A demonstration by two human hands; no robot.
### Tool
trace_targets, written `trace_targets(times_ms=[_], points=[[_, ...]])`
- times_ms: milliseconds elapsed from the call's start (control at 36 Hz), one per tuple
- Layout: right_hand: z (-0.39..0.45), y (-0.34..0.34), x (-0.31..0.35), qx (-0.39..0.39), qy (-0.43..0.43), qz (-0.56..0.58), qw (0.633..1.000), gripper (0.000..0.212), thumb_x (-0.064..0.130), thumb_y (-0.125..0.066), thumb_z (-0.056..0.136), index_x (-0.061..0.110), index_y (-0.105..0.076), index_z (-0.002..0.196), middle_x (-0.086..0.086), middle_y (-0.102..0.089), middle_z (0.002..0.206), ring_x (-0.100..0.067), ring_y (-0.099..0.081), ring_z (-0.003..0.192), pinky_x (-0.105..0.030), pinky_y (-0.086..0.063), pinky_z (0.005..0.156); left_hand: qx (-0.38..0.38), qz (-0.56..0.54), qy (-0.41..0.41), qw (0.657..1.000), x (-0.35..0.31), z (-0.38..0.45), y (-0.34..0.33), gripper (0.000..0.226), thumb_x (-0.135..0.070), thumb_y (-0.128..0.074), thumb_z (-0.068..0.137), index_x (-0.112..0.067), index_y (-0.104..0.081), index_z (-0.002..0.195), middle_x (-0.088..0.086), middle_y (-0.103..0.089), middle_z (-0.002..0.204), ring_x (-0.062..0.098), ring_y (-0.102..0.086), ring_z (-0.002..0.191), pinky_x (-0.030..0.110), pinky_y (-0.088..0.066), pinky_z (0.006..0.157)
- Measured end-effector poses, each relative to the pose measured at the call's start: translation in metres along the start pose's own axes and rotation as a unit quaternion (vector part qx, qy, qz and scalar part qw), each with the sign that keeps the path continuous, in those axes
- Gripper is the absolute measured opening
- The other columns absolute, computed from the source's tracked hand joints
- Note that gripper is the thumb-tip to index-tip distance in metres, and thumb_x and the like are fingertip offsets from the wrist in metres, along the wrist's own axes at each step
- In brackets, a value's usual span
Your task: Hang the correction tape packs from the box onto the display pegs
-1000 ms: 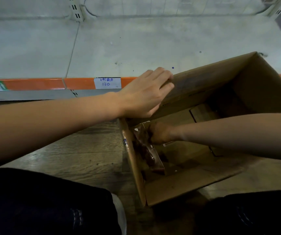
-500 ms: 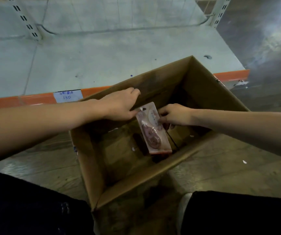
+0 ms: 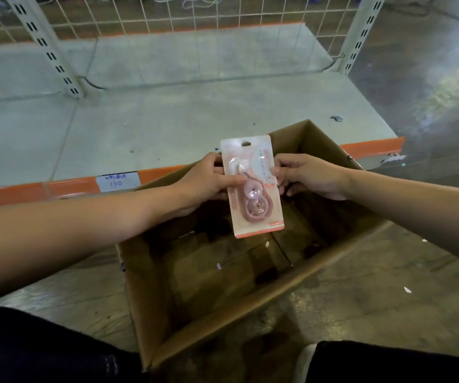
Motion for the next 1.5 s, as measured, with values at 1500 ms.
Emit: trace_targets(times_ms=[1500], points=[[-0.086, 0.17, 0.44, -0.252, 0.167, 0.109, 0.947, 0.029, 0.007, -0.066, 0.088, 0.02, -0.046, 0.104, 0.007, -0.059, 0.095, -0.01, -0.058, 0.091, -0.033, -0.05, 0.086, -0.239, 0.039, -0.165, 0.956, -0.51, -0.055, 0.039, 0.02, -0.025, -0.072, 0.084, -0.008, -0.06, 0.085, 0.013, -0.067, 0.085, 0.028, -0.063, 0.081, 0.042, -0.053, 0.073]])
Point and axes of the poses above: each hand's wrist, its own z-axis towards the middle knuckle, its own y-axis out of the back of the hand, x = y × z, the point moved 1 cm from there along z, towards the middle knuckle
